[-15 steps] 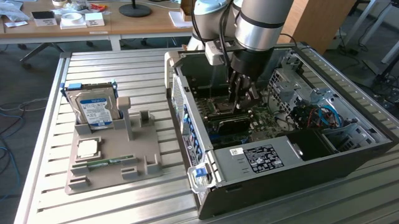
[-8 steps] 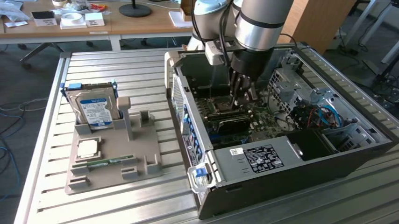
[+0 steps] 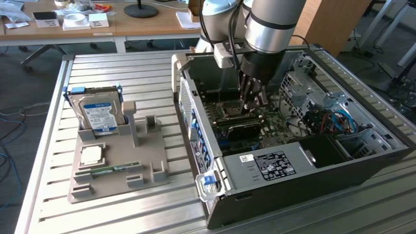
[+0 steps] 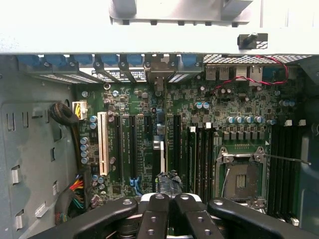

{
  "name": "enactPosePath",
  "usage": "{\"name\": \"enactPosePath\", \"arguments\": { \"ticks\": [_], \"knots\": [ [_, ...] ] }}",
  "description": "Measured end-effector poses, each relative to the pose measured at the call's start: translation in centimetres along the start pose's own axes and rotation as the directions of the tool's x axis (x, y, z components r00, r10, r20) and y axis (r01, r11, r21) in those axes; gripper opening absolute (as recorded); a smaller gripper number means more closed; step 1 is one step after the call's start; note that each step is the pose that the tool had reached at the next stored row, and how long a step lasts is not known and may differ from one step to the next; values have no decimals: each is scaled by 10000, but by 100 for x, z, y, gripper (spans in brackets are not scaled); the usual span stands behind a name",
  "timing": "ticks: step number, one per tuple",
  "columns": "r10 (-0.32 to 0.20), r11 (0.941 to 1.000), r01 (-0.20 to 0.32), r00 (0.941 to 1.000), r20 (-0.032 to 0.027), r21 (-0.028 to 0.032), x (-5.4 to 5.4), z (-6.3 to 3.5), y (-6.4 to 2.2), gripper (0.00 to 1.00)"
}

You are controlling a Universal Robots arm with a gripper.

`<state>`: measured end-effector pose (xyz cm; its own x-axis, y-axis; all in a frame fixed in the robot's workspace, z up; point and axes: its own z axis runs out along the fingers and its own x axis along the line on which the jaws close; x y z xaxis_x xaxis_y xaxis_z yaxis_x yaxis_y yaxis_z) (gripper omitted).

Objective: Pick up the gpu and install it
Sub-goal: 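Press down on the gpu until it lock into place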

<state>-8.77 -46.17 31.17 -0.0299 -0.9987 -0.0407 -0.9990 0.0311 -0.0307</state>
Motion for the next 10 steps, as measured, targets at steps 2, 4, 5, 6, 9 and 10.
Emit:
{"name": "enactPosePath", "arguments": {
  "ticks": [2, 4, 5, 6, 9, 10],
  "knots": [
    [0, 10000, 0, 10000, 0, 0, 0, 0, 0, 11],
    [3, 10000, -3, 10000, -1, 0, -24, 2, 0, 11],
    [4, 10000, -4, 10000, -1, -1, -39, 4, 1, 11],
    [4, 10000, -4, 10000, -1, 0, -59, 7, 2, 11],
    [11, 10000, -11, 10000, 0, -13, -91, 31, 4, 11],
    [19, 10000, -19, 10000, -1, -40, -95, 45, 4, 11]
  ]
}}
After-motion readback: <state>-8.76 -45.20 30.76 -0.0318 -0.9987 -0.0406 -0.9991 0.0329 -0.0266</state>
